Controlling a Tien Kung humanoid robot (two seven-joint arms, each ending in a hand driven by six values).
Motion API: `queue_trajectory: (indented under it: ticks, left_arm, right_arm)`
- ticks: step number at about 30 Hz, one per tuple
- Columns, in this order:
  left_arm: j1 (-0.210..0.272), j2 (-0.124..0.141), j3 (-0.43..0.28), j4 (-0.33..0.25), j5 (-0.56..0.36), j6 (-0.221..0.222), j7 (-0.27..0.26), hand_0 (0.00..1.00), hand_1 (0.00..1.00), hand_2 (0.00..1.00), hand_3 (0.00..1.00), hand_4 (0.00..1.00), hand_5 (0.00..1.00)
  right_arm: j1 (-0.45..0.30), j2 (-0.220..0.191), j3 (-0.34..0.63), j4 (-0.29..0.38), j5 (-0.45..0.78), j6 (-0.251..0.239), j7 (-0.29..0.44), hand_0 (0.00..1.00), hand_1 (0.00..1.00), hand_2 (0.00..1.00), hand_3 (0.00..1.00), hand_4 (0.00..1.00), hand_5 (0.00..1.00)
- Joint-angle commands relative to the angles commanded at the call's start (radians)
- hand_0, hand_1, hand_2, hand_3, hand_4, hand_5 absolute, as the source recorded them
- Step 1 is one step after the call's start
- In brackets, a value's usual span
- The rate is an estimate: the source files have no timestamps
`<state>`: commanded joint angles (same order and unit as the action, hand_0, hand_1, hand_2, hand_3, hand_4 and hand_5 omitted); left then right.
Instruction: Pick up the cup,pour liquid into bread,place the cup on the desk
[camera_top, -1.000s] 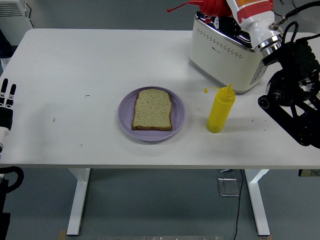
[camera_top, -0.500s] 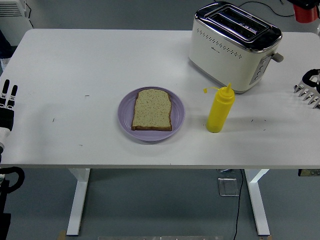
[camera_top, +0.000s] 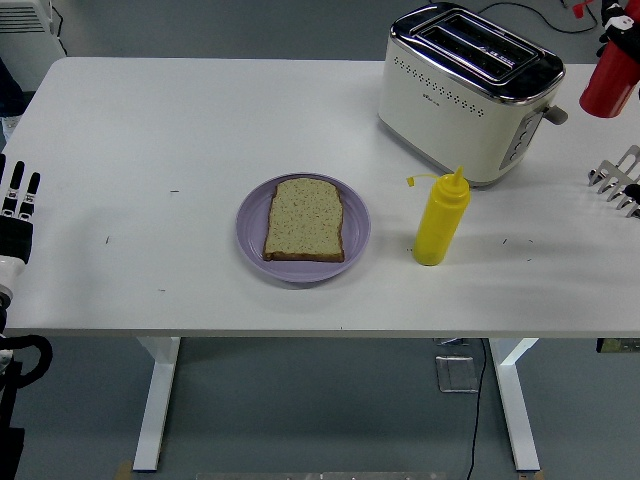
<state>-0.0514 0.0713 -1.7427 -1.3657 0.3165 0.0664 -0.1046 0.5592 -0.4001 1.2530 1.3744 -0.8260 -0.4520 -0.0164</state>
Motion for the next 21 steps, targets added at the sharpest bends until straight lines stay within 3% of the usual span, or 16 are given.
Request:
queue_trajectory:
  ticks: [4,9,15,21]
  left_arm:
    - [0.002,0.0,0.001,0.001,0.0,0.0,0.0,0.796,0.788,0.818,0.726,0.522,0.998]
    - [0.001,0.001,0.001,0.001,0.002,-0.001,0.001,0.796,0.788,0.818,0.725,0.523,0.998]
    - [-0.003,0.001,0.001,0.004,0.002,-0.001,0.001,0.797,0.789,0.818,0.726,0.522,0.998]
    - [-0.008,0.001,0.003,0.004,0.004,-0.002,0.002,0.796,0.788,0.818,0.726,0.522,0.998]
  right_arm:
    - [-0.059,0.001,0.008,-0.003,0.007,0.003,0.093,0.131,0.123,0.235,0.327,0.321,0.13]
    - [-0.129,-0.003,-0.012,-0.018,0.074,-0.017,0.266,0.138,0.127,0.236,0.327,0.304,0.14]
    - [-0.182,-0.003,-0.074,-0.052,0.15,-0.005,0.49,0.141,0.127,0.239,0.327,0.293,0.145]
    - [-0.204,0.017,-0.141,-0.092,0.155,-0.008,0.601,0.144,0.13,0.242,0.327,0.278,0.165]
